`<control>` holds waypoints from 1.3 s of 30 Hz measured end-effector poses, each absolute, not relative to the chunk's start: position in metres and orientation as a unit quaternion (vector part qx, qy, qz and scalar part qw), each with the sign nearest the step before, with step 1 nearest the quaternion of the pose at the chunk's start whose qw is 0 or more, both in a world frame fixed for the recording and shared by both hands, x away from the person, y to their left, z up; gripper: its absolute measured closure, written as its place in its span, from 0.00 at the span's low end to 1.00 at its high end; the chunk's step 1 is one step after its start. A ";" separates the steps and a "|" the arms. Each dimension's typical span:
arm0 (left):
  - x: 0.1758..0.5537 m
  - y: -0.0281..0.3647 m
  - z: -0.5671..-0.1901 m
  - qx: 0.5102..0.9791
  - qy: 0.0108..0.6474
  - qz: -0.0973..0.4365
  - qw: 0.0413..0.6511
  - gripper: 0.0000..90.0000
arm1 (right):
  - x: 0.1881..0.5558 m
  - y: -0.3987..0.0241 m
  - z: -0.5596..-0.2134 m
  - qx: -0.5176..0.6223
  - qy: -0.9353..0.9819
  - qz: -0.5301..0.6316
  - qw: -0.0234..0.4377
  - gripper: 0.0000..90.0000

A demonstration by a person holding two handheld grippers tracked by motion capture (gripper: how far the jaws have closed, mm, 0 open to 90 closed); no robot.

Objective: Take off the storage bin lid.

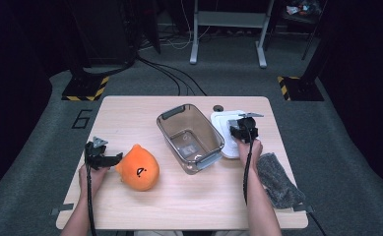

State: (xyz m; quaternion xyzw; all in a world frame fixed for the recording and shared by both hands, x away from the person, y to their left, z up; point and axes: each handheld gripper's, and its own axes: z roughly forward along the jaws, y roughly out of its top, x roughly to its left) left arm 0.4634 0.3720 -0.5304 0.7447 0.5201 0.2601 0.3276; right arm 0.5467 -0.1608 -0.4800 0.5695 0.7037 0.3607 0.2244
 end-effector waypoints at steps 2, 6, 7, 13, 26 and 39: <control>0.463 0.372 -0.530 0.746 0.520 0.259 0.326 0.12 | 0.548 -0.159 -0.482 0.568 0.705 0.360 0.224 0.74; 0.463 0.372 -0.530 0.746 0.520 0.258 0.326 0.12 | 0.550 -0.157 -0.485 0.569 0.706 0.357 0.224 0.73; 0.463 0.372 -0.530 0.746 0.519 0.260 0.327 0.12 | 0.550 -0.156 -0.485 0.571 0.704 0.356 0.226 0.74; 0.463 0.372 -0.530 0.749 0.517 0.260 0.324 0.12 | 0.551 -0.157 -0.489 0.575 0.705 0.350 0.225 0.74; 0.463 0.373 -0.530 0.748 0.517 0.261 0.324 0.12 | 0.556 -0.153 -0.499 0.589 0.705 0.330 0.218 0.73; 0.463 0.372 -0.530 0.746 0.520 0.258 0.327 0.12 | 0.551 -0.159 -0.501 0.597 0.704 0.315 0.219 0.38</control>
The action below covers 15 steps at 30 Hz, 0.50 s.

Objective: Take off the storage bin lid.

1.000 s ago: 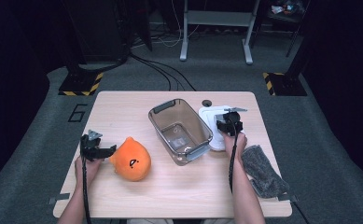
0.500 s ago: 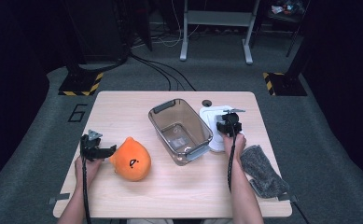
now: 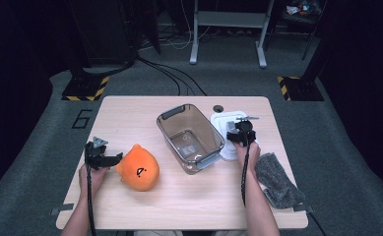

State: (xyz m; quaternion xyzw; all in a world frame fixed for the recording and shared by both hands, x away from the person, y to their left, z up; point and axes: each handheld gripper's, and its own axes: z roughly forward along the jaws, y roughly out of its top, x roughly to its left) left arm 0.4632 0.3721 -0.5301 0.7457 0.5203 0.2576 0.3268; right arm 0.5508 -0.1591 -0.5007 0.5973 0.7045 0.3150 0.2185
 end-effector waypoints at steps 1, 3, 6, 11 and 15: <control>0.463 0.372 -0.530 0.746 0.520 0.259 0.327 0.12 | 0.549 -0.160 -0.499 0.600 0.703 0.314 0.219 0.34; 0.463 0.372 -0.531 0.744 0.521 0.258 0.329 0.12 | 0.546 -0.163 -0.496 0.597 0.704 0.315 0.221 0.29; 0.464 0.372 -0.530 0.744 0.522 0.255 0.329 0.12 | 0.538 -0.170 -0.489 0.594 0.704 0.320 0.219 0.20; 0.464 0.373 -0.530 0.745 0.522 0.253 0.329 0.12 | 0.523 -0.174 -0.480 0.579 0.718 0.320 0.215 0.15; 0.465 0.374 -0.530 0.745 0.524 0.247 0.331 0.12 | 0.510 -0.174 -0.476 0.573 0.725 0.318 0.210 0.15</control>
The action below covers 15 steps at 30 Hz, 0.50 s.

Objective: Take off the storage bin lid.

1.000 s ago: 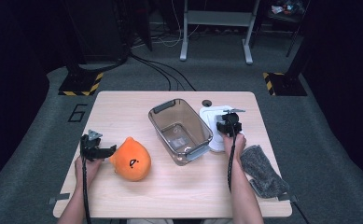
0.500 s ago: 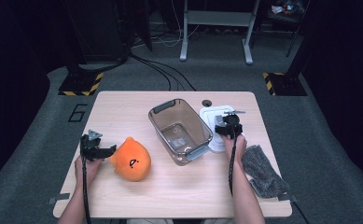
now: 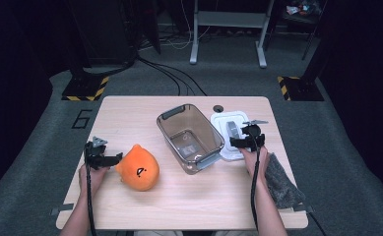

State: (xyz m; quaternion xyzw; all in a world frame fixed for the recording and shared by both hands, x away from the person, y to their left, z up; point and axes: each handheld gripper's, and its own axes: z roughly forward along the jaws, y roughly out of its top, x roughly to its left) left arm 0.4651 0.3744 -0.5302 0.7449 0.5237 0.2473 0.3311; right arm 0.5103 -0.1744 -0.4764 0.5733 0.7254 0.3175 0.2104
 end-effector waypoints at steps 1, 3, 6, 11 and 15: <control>0.465 0.375 -0.530 0.745 0.524 0.246 0.331 0.12 | 0.507 -0.175 -0.476 0.569 0.728 0.319 0.212 0.14; 0.465 0.375 -0.530 0.745 0.525 0.244 0.332 0.12 | 0.501 -0.175 -0.474 0.563 0.731 0.321 0.214 0.14; 0.466 0.375 -0.530 0.744 0.526 0.242 0.333 0.12 | 0.491 -0.175 -0.472 0.559 0.733 0.324 0.216 0.13; 0.466 0.376 -0.530 0.745 0.526 0.240 0.333 0.12 | 0.472 -0.173 -0.469 0.544 0.740 0.326 0.224 0.13; 0.466 0.376 -0.530 0.745 0.526 0.240 0.333 0.12 | 0.459 -0.173 -0.472 0.532 0.746 0.330 0.226 0.12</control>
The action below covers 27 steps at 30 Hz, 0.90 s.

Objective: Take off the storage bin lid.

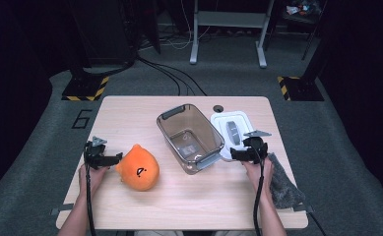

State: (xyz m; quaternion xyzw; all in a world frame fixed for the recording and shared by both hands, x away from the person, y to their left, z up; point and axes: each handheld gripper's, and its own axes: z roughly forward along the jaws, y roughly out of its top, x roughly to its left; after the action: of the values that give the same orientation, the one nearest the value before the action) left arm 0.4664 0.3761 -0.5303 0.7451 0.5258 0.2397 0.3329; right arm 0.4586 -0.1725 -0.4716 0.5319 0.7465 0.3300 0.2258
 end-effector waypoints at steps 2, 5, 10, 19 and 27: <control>0.466 0.376 -0.530 0.745 0.526 0.239 0.333 0.12 | 0.453 -0.171 -0.475 0.532 0.749 0.324 0.225 0.11; 0.466 0.376 -0.530 0.746 0.526 0.239 0.332 0.12 | 0.443 -0.170 -0.480 0.531 0.750 0.326 0.224 0.11; 0.467 0.376 -0.530 0.746 0.526 0.239 0.332 0.12 | 0.422 -0.167 -0.488 0.520 0.758 0.325 0.224 0.11; 0.466 0.374 -0.530 0.740 0.531 0.248 0.331 0.12 | 0.390 -0.151 -0.507 0.494 0.772 0.335 0.217 0.10; 0.460 0.380 -0.522 0.721 0.552 0.263 0.325 0.12 | 0.379 -0.140 -0.521 0.474 0.789 0.331 0.208 0.07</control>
State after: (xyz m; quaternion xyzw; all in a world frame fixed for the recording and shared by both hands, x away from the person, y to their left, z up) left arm 0.4604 0.3804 -0.5223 0.7214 0.5517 0.2635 0.3253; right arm 0.3786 -0.1399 -0.5211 0.4738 0.7893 0.3309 0.2077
